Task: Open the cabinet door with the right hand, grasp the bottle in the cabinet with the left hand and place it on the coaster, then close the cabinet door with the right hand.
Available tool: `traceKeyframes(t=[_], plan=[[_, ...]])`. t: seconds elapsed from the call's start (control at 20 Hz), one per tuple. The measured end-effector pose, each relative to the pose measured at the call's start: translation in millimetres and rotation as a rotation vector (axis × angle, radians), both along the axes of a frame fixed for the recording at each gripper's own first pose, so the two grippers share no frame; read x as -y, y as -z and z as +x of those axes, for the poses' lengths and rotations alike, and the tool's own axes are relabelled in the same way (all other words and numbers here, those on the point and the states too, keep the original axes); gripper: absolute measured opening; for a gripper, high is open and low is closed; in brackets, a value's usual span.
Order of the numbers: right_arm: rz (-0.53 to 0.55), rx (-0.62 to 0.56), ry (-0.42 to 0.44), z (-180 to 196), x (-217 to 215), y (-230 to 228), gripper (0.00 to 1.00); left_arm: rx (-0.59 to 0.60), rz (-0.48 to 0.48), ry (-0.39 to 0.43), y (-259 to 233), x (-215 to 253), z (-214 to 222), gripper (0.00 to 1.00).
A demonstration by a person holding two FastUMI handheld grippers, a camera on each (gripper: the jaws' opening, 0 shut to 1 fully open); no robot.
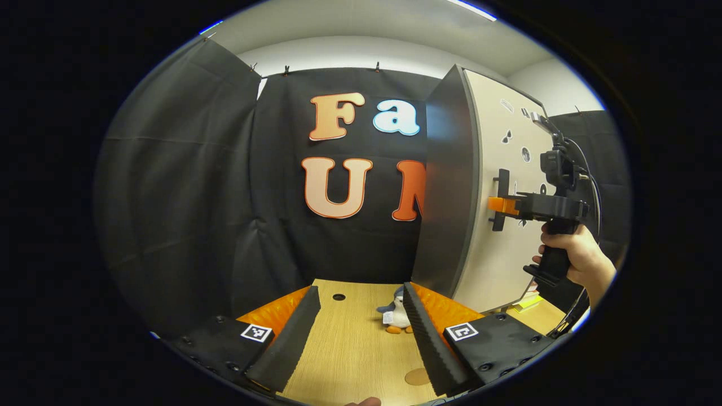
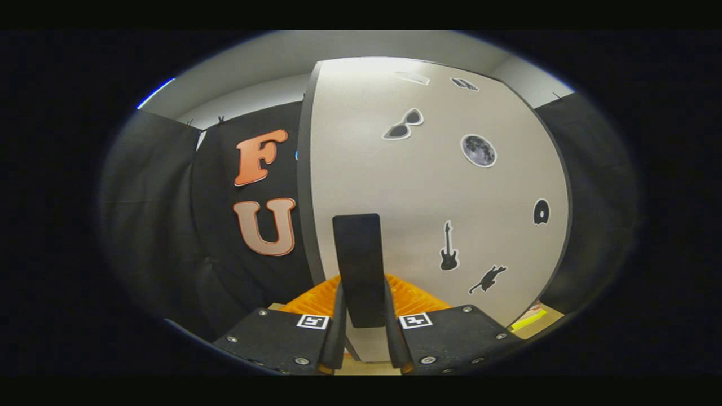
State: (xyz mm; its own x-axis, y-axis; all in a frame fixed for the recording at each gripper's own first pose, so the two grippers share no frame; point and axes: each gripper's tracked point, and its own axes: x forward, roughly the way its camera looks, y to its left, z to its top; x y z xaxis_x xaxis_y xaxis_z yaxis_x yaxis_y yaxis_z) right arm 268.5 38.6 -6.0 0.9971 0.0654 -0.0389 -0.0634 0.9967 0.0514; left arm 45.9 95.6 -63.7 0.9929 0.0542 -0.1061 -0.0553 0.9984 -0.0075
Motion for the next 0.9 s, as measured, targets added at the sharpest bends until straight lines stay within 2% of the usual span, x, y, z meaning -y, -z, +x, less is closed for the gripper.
traceKeyframes(t=[0.2,0.3,0.35,0.4,0.5,0.6,0.8,0.85,0.9], plan=[[0.018,0.003,-0.009,-23,1,-6,0.22,-0.007,0.008,0.004,-2,11,-6,0.96],[0.027,0.002,0.000,-41,9,-6,0.19,-0.005,0.014,0.009,-1,21,-26,0.99],[0.031,-0.008,0.006,-52,14,-3,0.22,-0.004,0.016,0.007,-1,25,-33,0.96],[0.036,-0.004,0.011,-74,25,-3,0.19,-0.006,0.017,0.008,0,29,-38,0.99],[0.046,-0.007,0.025,-117,51,-2,0.22,-0.014,0.016,0.007,2,37,-40,0.96],[0.052,-0.012,0.035,-148,72,0,0.19,-0.018,0.013,0.004,1,47,-46,0.96],[0.054,-0.015,0.034,-188,103,-3,0.19,-0.008,0.012,-0.004,-4,71,-58,0.96],[0.053,-0.011,0.034,-193,108,-5,0.17,-0.001,0.014,-0.005,-6,76,-61,0.99],[0.053,-0.012,0.034,-200,116,-6,0.19,0.008,0.014,-0.004,-10,83,-62,0.96]])
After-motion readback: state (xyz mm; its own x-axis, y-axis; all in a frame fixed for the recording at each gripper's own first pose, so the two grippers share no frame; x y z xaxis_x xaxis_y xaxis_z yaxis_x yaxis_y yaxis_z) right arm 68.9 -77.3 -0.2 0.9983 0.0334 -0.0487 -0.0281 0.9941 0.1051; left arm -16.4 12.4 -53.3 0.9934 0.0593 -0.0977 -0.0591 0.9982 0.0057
